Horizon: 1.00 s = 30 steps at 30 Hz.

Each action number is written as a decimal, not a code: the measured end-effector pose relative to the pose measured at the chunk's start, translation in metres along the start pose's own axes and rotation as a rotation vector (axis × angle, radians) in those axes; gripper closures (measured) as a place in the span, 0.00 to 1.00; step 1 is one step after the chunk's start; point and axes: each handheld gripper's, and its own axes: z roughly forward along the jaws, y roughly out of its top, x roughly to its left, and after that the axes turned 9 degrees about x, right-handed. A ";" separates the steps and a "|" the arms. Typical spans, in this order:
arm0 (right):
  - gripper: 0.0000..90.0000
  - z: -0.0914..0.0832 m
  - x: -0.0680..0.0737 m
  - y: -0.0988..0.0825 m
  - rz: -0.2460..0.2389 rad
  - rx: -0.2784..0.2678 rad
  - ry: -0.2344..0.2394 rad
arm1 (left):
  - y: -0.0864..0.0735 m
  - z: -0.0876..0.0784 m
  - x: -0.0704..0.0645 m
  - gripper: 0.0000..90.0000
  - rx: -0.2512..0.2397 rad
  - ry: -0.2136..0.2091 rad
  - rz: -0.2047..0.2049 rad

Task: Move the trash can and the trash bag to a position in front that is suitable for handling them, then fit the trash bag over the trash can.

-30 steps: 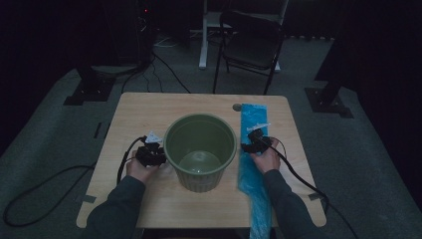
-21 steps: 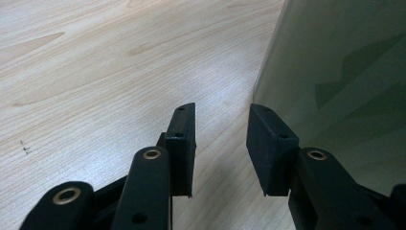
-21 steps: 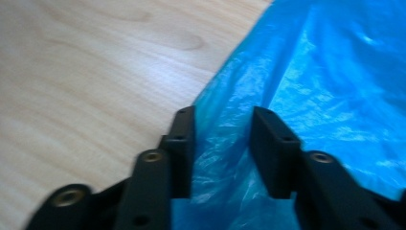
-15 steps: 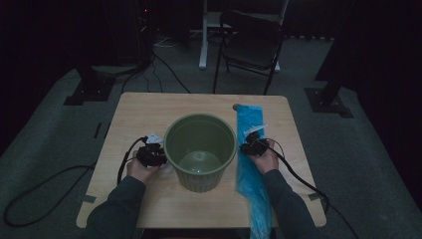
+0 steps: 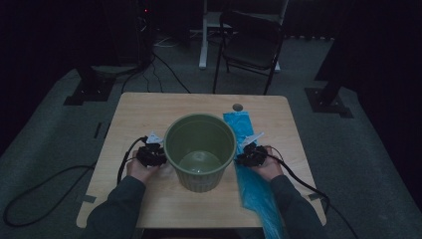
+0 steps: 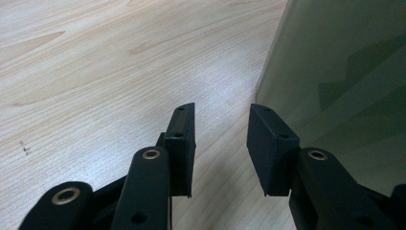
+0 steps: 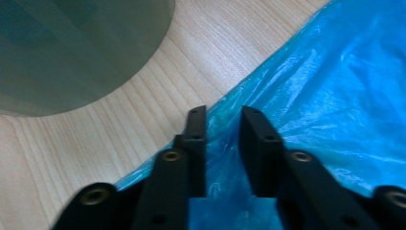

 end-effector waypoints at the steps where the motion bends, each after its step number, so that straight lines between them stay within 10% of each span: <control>1: 0.74 0.000 0.001 0.000 0.003 -0.003 -0.005 | 0.000 0.000 0.000 0.70 0.001 0.001 0.000; 16: 0.45 -0.002 -0.005 0.009 0.180 -0.096 -0.117 | -0.001 0.001 0.000 0.69 0.008 0.015 0.002; 30: 0.38 0.018 -0.013 0.026 0.238 -0.032 -0.214 | -0.002 0.002 0.001 0.69 0.014 0.023 0.007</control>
